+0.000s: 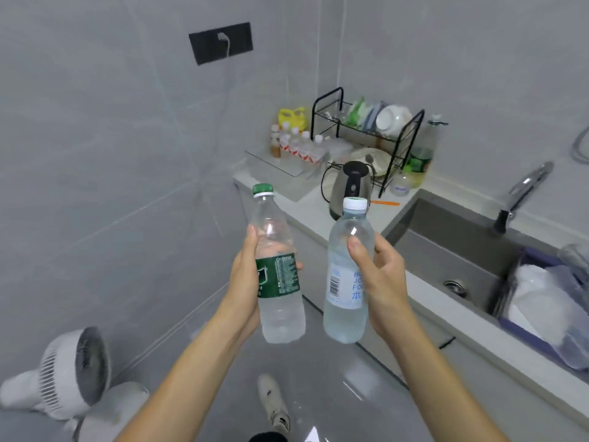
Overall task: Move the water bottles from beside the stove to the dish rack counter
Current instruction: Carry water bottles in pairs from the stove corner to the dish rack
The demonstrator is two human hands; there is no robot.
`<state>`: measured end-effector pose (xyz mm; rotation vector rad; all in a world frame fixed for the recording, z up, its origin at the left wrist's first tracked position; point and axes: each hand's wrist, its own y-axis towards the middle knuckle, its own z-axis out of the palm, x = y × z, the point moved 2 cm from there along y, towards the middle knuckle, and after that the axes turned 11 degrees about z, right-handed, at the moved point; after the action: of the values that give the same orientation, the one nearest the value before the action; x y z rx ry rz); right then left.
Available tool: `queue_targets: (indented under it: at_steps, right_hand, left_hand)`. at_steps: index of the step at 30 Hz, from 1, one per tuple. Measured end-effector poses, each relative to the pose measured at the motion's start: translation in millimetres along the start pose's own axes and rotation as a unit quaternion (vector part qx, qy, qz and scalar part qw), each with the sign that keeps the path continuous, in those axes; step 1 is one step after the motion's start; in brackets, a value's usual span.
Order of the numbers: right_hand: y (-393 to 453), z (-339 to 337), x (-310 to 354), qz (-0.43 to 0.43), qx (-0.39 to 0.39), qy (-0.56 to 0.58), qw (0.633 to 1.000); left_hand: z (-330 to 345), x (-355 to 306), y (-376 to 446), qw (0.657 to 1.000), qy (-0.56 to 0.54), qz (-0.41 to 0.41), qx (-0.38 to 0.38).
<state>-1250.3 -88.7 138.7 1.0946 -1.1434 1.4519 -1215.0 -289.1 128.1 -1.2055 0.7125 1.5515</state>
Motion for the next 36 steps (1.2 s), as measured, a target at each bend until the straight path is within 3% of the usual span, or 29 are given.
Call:
queue_targets:
  at_steps: [5, 15, 20, 28, 36]
  right_hand:
    - [108, 50, 1, 0.003, 0.021, -0.026, 0.999]
    - [299, 111, 5, 0.019, -0.009, -0.041, 0.999]
    - [391, 119, -3, 0.012, -0.008, -0.060, 0.998]
    - [535, 119, -3, -0.023, -0.058, -0.094, 0.994]
    - [630, 126, -42, 0.011, -0.139, -0.140, 0.980]
  left_hand:
    - [-29, -18, 111, 0.999, 0.020, 0.027, -0.025]
    - [-42, -54, 311, 0.987, 0.108, 0.110, 0.052]
    - [-27, -42, 411, 0.985, 0.117, 0.107, 0.063]
    - [1, -39, 562, 0.952, 0.252, 0.152, 0.080]
    - [1, -10, 697, 0.912, 0.349, 0.131, 0.171]
